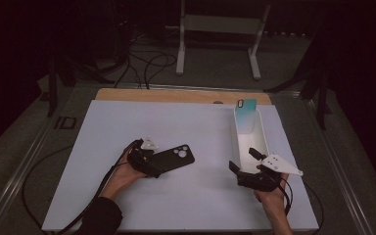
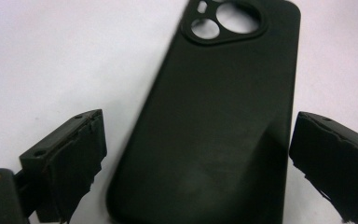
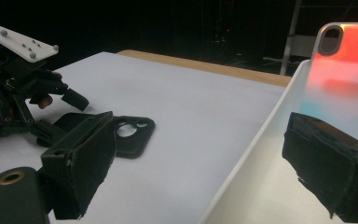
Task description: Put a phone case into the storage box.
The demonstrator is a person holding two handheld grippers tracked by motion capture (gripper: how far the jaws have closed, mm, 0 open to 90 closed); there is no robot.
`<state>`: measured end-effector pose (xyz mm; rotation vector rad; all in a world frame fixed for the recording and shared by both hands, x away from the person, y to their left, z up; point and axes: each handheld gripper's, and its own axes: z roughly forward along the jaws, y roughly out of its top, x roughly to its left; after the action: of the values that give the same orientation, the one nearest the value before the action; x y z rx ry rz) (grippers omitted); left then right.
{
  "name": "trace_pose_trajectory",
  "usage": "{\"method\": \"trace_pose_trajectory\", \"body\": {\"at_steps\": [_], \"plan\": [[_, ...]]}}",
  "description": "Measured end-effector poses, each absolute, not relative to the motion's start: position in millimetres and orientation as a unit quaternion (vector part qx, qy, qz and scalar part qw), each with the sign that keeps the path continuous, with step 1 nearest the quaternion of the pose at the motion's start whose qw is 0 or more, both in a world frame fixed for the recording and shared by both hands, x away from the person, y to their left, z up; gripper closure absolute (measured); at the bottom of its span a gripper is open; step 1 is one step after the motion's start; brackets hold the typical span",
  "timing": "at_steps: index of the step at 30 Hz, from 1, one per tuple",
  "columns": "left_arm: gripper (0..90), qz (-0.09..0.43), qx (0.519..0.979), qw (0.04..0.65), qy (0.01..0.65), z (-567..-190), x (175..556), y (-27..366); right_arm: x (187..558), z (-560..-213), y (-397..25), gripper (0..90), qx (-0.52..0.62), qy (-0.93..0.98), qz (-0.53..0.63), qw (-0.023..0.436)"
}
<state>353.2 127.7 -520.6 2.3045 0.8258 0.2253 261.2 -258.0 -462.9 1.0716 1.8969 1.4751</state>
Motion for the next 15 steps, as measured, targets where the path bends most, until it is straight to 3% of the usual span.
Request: {"method": "trace_pose_trajectory", "body": {"at_steps": [15], "plan": [[9.9, 0.085, 0.907, 0.286, 0.296, -519.6, 344.4, 117.9, 261.7, -463.5, -257.7, 9.9, 0.395, 0.697, 0.542, 0.252]]}}
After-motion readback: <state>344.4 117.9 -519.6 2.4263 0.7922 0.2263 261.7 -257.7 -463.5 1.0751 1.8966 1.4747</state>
